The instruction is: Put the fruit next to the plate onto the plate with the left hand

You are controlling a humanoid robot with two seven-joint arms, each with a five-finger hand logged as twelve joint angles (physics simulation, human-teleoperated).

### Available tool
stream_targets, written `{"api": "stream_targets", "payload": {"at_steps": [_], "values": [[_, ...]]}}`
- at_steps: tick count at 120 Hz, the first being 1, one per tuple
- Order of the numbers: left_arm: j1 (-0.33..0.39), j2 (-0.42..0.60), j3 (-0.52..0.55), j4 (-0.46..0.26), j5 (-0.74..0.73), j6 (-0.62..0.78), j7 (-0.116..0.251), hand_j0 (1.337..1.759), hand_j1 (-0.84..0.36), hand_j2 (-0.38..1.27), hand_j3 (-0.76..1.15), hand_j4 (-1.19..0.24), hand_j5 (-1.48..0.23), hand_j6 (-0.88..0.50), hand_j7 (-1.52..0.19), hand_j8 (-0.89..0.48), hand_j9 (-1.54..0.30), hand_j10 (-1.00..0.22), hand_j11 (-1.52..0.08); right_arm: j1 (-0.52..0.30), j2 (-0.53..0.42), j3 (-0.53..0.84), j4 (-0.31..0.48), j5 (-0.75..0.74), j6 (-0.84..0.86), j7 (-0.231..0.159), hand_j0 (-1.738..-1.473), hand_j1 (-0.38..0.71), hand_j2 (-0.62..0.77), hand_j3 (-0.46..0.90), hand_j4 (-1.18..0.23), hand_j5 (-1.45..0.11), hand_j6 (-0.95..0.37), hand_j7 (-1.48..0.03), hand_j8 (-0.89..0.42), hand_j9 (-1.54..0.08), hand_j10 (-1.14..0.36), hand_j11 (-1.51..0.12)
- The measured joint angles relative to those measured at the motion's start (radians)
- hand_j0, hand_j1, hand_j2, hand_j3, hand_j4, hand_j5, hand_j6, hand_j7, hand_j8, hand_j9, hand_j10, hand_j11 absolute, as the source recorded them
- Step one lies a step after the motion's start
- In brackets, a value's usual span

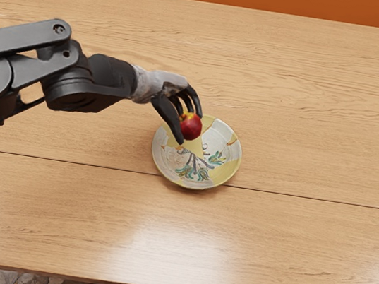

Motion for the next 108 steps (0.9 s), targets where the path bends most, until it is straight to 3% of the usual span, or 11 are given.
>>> {"api": "stream_targets", "payload": {"at_steps": [73, 79, 108], "values": [[-0.016, -0.070, 0.111, -0.004, 0.257, -0.021, 0.000, 1.656, -0.32, 0.50, 0.00, -0.62, -0.96, -0.46, -0.95, -0.53, -0.95, -0.72, -0.95, 0.000, 0.000, 0.000, 0.000, 0.000, 0.000, 0.000, -1.658, -0.33, 0.00, 0.00, -0.01, -0.02, -0.01, -0.02, -0.01, -0.02, -0.01, -0.02], [-0.018, -0.085, 0.111, -0.004, 0.261, -0.019, 0.000, 1.656, -0.28, 0.42, 0.00, -0.62, -0.88, -0.46, -0.88, -0.51, -0.88, -0.67, -0.88, 0.000, 0.000, 0.000, 0.000, 0.000, 0.000, 0.000, -1.658, -0.33, 0.00, 0.00, -0.01, -0.02, -0.01, -0.02, -0.01, -0.02, -0.01, -0.02], [-0.020, -0.087, 0.101, -0.005, 0.256, -0.011, 0.000, 1.658, 0.12, 0.13, 0.00, -0.22, -0.31, -0.17, -0.31, -0.19, -0.31, -0.23, -0.31, 0.000, 0.000, 0.000, 0.000, 0.000, 0.000, 0.000, -1.658, -0.33, 0.00, 0.00, -0.01, -0.02, -0.01, -0.02, -0.01, -0.02, -0.01, -0.02]]}}
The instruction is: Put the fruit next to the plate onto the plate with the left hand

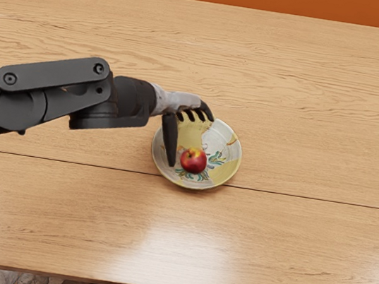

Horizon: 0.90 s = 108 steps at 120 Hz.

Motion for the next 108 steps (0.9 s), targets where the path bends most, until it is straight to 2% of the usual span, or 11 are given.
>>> {"api": "stream_targets", "payload": {"at_steps": [20, 33, 45, 62, 85, 94, 108], "values": [[0.012, 0.011, -0.077, -0.002, -0.114, -0.019, 0.000, 1.658, 0.25, 0.06, 0.00, -0.10, -0.14, -0.08, -0.14, -0.08, -0.14, -0.10, -0.14, 0.000, 0.000, 0.000, 0.000, 0.000, 0.000, 0.000, -1.658, -0.33, 0.00, 0.00, -0.01, -0.02, -0.01, -0.02, -0.01, -0.02, -0.01, -0.02], [0.019, 0.134, -0.195, -0.002, -0.312, -0.170, 0.000, 1.658, 0.29, 0.04, 0.00, -0.06, -0.08, -0.05, -0.08, -0.05, -0.08, -0.06, -0.08, 0.000, 0.000, 0.000, 0.000, 0.000, 0.000, 0.000, -1.658, -0.33, 0.00, 0.00, -0.01, -0.02, -0.01, -0.02, -0.01, -0.02, -0.01, -0.02], [0.071, 0.221, -0.292, -0.001, -0.463, -0.331, 0.000, 1.658, 0.31, 0.02, 0.00, -0.04, -0.05, -0.03, -0.05, -0.03, -0.05, -0.04, -0.05, 0.000, 0.000, 0.000, 0.000, 0.000, 0.000, 0.000, -1.658, -0.33, 0.00, 0.00, -0.01, -0.02, -0.01, -0.02, -0.01, -0.02, -0.01, -0.02], [0.138, 0.351, -0.402, 0.001, -0.621, -0.422, 0.000, 1.658, 0.33, 0.01, 0.00, -0.02, -0.02, -0.01, -0.02, -0.02, -0.02, -0.02, -0.02, 0.000, 0.000, 0.000, 0.000, 0.000, 0.000, 0.000, -1.658, -0.33, 0.00, 0.00, -0.01, -0.02, -0.01, -0.02, -0.01, -0.02, -0.01, -0.02], [0.244, 0.560, -0.447, 0.002, -0.832, -0.448, 0.000, 1.658, 0.34, 0.00, 0.00, -0.01, -0.01, -0.01, -0.01, -0.01, -0.01, -0.01, -0.01, 0.000, 0.000, 0.000, 0.000, 0.000, 0.000, 0.000, -1.658, -0.33, 0.00, 0.00, -0.01, -0.02, -0.01, -0.02, -0.01, -0.02, -0.01, -0.02], [0.293, 0.591, -0.453, 0.004, -0.914, -0.451, 0.000, 1.658, 0.34, 0.00, 0.00, -0.01, -0.01, 0.00, -0.01, 0.00, -0.01, -0.01, -0.01, 0.000, 0.000, 0.000, 0.000, 0.000, 0.000, 0.000, -1.658, -0.33, 0.00, 0.00, -0.01, -0.02, -0.01, -0.02, -0.01, -0.02, -0.01, -0.02], [0.299, 0.606, -0.457, 0.007, -0.982, -0.452, 0.000, 1.658, 0.35, 0.00, 0.00, 0.00, 0.00, 0.00, 0.00, 0.00, 0.00, 0.00, 0.00, 0.001, 0.000, 0.000, 0.000, 0.000, 0.000, 0.000, -1.658, -0.33, 0.00, 0.00, -0.01, -0.02, -0.01, -0.02, -0.01, -0.02, -0.01, -0.02]]}}
